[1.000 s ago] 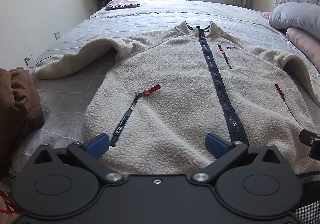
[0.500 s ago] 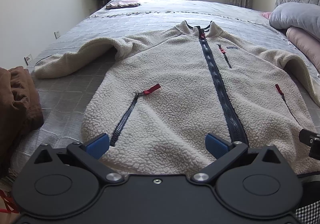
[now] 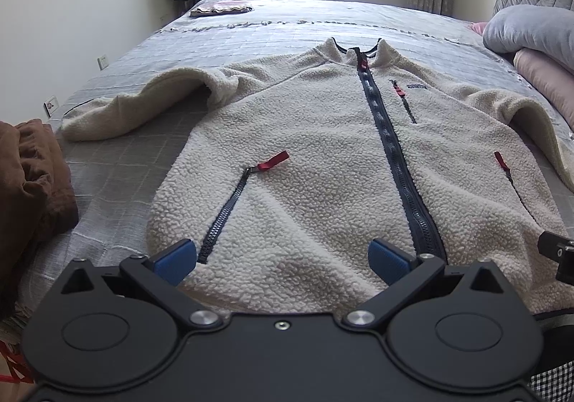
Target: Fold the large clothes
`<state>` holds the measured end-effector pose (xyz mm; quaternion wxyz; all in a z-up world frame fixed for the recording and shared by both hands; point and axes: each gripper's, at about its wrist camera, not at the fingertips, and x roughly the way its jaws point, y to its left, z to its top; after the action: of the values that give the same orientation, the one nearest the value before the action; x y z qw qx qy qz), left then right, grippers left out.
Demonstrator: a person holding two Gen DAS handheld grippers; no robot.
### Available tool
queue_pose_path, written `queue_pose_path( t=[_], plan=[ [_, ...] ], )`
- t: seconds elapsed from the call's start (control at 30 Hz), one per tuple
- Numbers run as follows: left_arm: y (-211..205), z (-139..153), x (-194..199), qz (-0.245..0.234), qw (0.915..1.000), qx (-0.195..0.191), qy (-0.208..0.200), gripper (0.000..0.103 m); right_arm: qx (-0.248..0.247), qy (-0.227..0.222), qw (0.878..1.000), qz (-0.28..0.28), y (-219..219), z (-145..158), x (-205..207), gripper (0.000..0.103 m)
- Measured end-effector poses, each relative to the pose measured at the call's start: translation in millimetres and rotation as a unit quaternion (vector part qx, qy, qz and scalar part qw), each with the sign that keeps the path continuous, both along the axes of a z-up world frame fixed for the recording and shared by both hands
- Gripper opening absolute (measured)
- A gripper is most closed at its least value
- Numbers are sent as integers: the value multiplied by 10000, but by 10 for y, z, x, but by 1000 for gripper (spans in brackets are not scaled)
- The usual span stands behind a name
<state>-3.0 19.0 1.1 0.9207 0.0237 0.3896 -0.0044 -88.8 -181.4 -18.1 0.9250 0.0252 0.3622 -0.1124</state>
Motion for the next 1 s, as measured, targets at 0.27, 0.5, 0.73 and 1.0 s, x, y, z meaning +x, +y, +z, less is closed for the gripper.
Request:
queue_pose_path(
  t=[0.27, 0.5, 0.73, 1.0],
  plan=[
    [45, -18, -42, 35, 9998, 20, -191, 103, -48, -7, 10000, 24, -28, -15, 15, 103],
    [159, -39, -102, -221, 9980, 143, -572, 103, -437, -92, 9988, 188, 11, -48, 32, 103],
    [921, -84, 69, -421, 9957, -697, -451, 103, -804, 61, 9921, 964, -182, -193, 71, 103],
    [1694, -418, 317, -585, 9762, -2081, 182, 101, 233, 475, 9955, 787, -773, -362, 118, 103]
  ],
)
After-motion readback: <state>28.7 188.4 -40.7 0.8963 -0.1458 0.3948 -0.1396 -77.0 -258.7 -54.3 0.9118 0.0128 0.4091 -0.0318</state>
